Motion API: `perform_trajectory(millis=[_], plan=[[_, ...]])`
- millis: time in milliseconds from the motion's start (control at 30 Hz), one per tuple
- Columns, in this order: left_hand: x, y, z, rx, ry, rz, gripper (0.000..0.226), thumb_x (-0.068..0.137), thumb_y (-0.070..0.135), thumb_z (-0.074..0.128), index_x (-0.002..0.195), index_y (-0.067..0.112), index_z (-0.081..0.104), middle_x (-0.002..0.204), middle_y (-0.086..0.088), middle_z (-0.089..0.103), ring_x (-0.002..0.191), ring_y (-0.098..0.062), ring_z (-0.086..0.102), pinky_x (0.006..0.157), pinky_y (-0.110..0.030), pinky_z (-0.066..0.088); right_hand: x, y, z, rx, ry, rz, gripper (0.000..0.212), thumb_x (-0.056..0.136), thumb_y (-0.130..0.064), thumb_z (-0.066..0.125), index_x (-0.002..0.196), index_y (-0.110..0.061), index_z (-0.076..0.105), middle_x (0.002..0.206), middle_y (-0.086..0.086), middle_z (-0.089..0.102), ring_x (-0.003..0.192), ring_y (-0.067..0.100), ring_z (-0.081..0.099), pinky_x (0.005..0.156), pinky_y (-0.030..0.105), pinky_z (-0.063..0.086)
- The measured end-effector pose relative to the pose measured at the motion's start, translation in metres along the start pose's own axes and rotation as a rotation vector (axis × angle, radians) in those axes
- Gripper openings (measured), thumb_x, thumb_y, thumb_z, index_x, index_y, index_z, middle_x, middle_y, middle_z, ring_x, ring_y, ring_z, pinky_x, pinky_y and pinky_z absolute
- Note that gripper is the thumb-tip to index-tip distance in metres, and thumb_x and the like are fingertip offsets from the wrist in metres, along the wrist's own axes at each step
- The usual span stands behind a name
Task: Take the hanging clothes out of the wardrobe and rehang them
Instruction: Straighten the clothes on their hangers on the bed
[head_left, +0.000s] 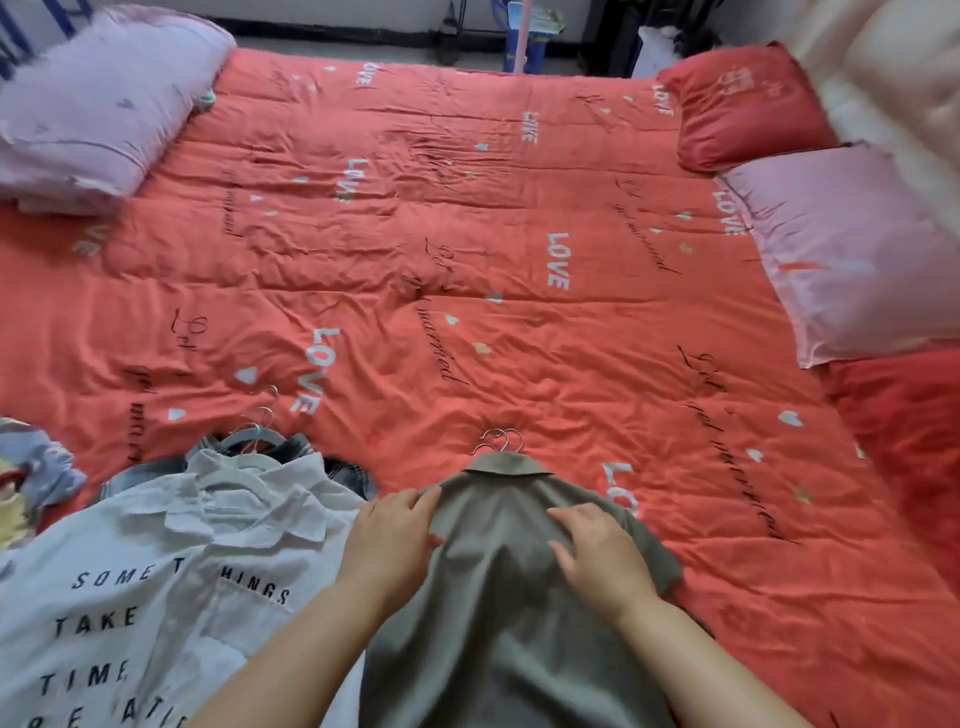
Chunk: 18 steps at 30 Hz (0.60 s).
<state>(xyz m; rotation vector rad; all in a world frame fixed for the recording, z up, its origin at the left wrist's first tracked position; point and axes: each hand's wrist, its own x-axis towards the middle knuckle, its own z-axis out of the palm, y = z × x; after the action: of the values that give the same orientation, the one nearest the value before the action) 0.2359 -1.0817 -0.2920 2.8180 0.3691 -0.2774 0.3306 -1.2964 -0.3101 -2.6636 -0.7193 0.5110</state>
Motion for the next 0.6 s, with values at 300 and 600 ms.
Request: perform_trajectory(millis=[300,600], plan=[[0.106,-0.022,0.105,0.037,-0.034,-0.064,0.062,0.092,0.046,0.045,0.144,0.017,0.026,0.139,0.0,0.041,0.127,-0.021,0.039,0.102,-0.031,0.031,0.131,0.058,0.078,-0.096,-0.084,-0.009,0.046,0.09,-0.034,0.054,0.133,-0.018,0.046,0.124,0.006,0.051,0.117,0.026,0.047,0.099,0.035,0.037],[0.097,-0.017,0.17,0.079,-0.202,-0.191,0.077,0.089,0.059,0.038,0.148,0.016,0.012,0.149,0.001,0.027,0.136,-0.019,0.025,0.114,-0.04,0.011,0.128,0.084,0.131,-0.143,-0.08,-0.037,0.06,0.084,-0.053,0.045,0.134,-0.02,0.048,0.125,0.004,0.055,0.108,0.031,0.056,0.088,0.042,0.044]])
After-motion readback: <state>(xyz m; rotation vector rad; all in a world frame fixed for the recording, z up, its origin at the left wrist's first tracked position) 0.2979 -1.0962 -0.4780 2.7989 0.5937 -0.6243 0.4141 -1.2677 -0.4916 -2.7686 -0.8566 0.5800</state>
